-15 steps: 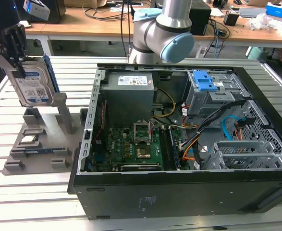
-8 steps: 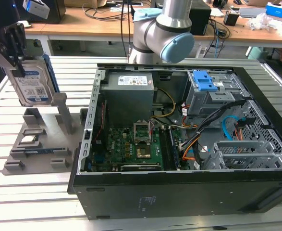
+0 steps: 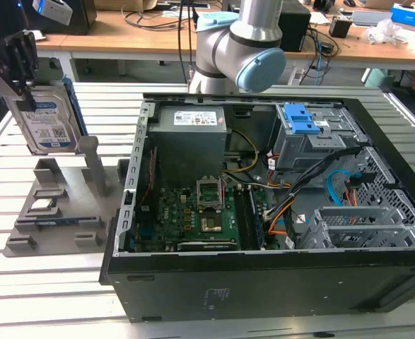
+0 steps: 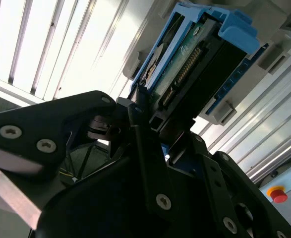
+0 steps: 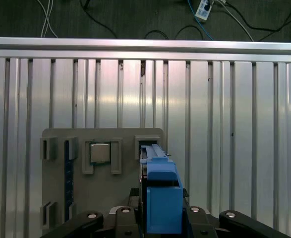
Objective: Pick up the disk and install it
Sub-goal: 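Pick up the disk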
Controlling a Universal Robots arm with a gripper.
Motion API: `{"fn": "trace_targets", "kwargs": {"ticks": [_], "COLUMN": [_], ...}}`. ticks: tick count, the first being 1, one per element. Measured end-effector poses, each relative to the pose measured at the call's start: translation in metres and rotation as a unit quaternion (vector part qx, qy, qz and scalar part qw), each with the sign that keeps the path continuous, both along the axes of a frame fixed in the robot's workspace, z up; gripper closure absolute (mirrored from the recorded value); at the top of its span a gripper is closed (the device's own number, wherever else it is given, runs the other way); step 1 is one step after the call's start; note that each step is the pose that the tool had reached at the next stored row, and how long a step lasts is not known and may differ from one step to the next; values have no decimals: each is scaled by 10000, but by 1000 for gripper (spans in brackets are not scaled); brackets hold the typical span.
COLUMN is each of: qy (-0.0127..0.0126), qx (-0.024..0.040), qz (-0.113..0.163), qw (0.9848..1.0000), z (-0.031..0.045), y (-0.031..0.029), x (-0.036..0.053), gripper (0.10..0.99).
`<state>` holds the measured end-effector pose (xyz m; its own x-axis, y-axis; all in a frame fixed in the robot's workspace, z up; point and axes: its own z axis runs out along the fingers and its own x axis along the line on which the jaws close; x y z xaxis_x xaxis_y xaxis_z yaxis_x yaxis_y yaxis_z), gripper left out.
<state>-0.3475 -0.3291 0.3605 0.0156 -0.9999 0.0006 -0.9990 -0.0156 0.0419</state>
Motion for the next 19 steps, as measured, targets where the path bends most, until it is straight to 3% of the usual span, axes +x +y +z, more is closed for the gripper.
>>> {"fn": "trace_targets", "kwargs": {"ticks": [7, 19], "qy": [0, 0], "qx": [0, 0], "qz": [0, 0], "qw": [10000, 10000], "z": [26, 171], "y": [0, 3], "x": [0, 0], "gripper": [722, 722]}}
